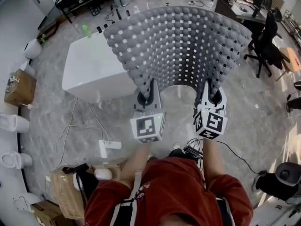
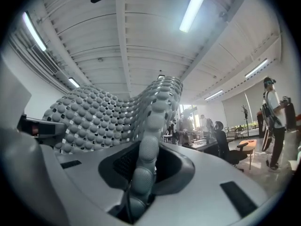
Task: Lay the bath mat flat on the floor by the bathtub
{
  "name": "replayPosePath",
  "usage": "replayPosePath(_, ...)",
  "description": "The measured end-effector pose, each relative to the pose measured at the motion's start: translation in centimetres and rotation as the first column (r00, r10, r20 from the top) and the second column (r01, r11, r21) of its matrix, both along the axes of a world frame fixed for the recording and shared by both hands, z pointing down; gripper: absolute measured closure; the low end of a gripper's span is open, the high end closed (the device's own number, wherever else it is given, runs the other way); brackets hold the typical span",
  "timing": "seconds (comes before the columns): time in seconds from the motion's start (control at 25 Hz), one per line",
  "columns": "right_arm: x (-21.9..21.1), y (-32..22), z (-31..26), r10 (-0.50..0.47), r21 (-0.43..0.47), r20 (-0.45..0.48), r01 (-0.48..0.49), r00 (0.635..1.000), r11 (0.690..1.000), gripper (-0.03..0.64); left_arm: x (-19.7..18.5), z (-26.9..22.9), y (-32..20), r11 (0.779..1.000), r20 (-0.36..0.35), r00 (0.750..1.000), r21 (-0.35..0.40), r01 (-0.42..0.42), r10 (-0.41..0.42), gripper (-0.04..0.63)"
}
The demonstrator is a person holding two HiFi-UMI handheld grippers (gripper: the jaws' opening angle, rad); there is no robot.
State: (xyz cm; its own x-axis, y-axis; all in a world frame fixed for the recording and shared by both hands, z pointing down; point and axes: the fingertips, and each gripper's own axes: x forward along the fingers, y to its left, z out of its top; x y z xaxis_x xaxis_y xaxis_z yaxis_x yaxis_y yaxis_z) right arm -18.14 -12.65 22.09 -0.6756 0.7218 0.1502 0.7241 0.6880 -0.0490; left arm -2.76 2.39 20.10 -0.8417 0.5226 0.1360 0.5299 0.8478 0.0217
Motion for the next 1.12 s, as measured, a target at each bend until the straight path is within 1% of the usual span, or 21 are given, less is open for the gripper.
replayPosePath(0.2,-3.4,-1.4,0.4,-0.008,-0.006,-0.016,0.008,1.0,1.0,0.535,-3.3,0.3,-1.5,1.0,-0.018,1.0,0.001,0.009,-0.009,0.541)
replayPosePath(0.36,-5.3,-1.9,0.9,-0.008,-0.009,-0.023,0.008,1.0,1.0,0.535,-5.2,0.6,-1.9,1.0,-0.027,1.0,0.002,0.015,-0.015,0.541)
replayPosePath(0.48,-8.1,-3.3,1.7,-0.007,-0.003,-0.033,0.007,0.999,1.0,0.534,-7.7,1.3,-3.1,1.0,-0.036,0.999,0.006,0.021,-0.021,0.541)
replayPosePath(0.56,-9.0,-4.1,2.1,-0.002,0.001,-0.045,0.002,0.999,1.0,0.534,-8.4,1.7,-3.8,1.0,-0.042,0.999,0.009,0.02,-0.02,0.541)
replayPosePath(0.64,-7.8,-4.7,1.8,0.004,0.002,-0.056,-0.003,0.998,1.0,0.535,-7.2,1.2,-4.4,1.0,-0.05,0.999,0.009,0.015,-0.014,0.541)
replayPosePath(0.72,-4.7,-4.7,0.2,0.007,-0.006,-0.043,-0.007,0.999,1.0,0.534,-4.1,-0.5,-4.6,1.0,-0.041,0.999,-0.002,0.009,-0.009,0.541)
replayPosePath(0.76,-3.2,-4.3,-1.2,0.007,-0.022,-0.015,-0.007,1.0,1.0,0.534,-2.6,-1.7,-4.2,1.0,-0.015,1.0,-0.019,0.007,-0.007,0.541)
replayPosePath(0.84,-0.8,-2.6,-5.0,0.005,-0.068,0.074,0.0,0.997,0.998,0.534,0.0,-4.6,-2.6,0.998,0.072,0.997,-0.066,0.011,-0.006,0.541)
replayPosePath(0.88,0.9,-2.0,-6.5,0.004,-0.081,0.106,0.005,0.994,0.997,0.534,1.7,-5.8,-2.0,0.997,0.102,0.995,-0.079,0.015,-0.006,0.541)
replayPosePath(0.92,2.9,-1.7,-7.7,0.002,-0.085,0.121,0.009,0.993,0.996,0.534,3.7,-6.8,-1.7,0.996,0.117,0.993,-0.084,0.018,-0.008,0.541)
replayPosePath(1.0,6.3,-1.3,-8.9,0.0,-0.082,0.125,0.01,0.992,0.997,0.534,7.0,-7.9,-1.2,0.997,0.118,0.993,-0.081,0.019,-0.009,0.541)
replayPosePath(1.04,7.1,-1.2,-9.1,0.001,-0.078,0.121,0.009,0.993,0.997,0.534,7.9,-8.1,-1.1,0.997,0.114,0.993,-0.078,0.017,-0.008,0.541)
replayPosePath(1.12,7.6,-0.9,-8.9,0.0,-0.065,0.115,0.008,0.993,0.998,0.534,8.2,-7.8,-0.8,0.998,0.105,0.994,-0.067,0.012,-0.005,0.541)
